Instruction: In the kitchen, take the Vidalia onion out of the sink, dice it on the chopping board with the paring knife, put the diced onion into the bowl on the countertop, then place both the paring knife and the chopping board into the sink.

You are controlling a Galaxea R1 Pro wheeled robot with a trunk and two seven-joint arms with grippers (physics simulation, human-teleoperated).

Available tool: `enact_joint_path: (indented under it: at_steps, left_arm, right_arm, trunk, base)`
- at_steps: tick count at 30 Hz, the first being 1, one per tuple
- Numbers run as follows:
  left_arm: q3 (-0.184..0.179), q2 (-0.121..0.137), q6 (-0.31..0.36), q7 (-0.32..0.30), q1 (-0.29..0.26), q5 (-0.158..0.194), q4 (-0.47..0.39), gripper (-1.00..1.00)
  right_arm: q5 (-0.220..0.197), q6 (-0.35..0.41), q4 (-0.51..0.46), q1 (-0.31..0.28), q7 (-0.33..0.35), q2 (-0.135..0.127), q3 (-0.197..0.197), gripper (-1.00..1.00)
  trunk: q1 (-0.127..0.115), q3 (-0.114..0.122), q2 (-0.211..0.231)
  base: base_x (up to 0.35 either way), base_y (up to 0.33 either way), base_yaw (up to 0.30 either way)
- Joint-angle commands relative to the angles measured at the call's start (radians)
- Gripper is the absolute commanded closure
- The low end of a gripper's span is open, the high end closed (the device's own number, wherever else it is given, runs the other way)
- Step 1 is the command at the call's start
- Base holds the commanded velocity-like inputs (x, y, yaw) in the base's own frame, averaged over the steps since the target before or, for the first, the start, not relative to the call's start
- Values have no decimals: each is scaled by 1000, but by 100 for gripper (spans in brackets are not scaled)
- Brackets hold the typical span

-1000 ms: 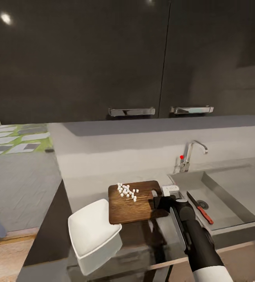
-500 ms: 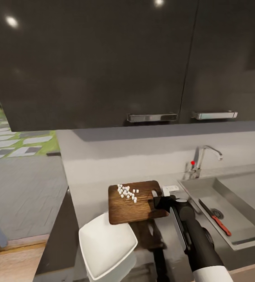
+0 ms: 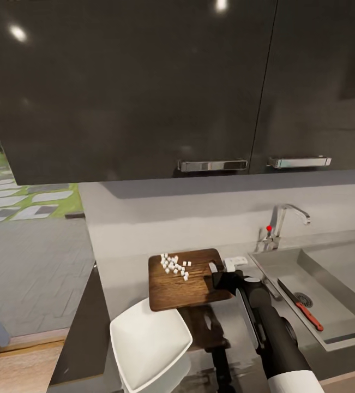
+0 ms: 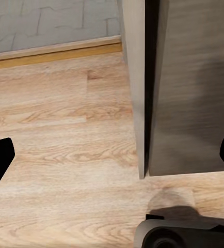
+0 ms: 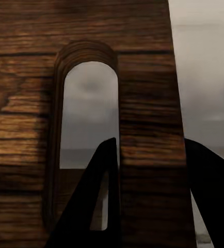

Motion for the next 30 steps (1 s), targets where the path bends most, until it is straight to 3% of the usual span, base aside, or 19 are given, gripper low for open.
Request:
enact_joint_path:
  at_steps: [1, 9, 20, 30]
  left_arm:
    - [-9, 1, -1, 3, 1, 10, -1, -100]
    - [-9, 1, -1, 3, 1, 10, -1, -100]
    - [-9, 1, -2, 3, 1, 9, -1, -100]
    - [-9, 0, -3, 3, 1, 9, -1, -100]
  right_arm:
    - [10, 0, -1, 0, 9, 0, -1, 100]
    - [10, -28, -1, 0, 12, 2, -1, 100]
    - [10, -52, 0, 0, 13, 2, 1, 100]
    - [10, -86, 6, 0, 13, 2, 1, 100]
  trunk:
    - [0, 0, -1]
    - [0, 0, -1]
    - [0, 0, -1]
    - [0, 0, -1]
  base:
    - [0, 0, 0]
    - [0, 31, 0]
    - [-1, 180, 0]
    - [-126, 123, 0]
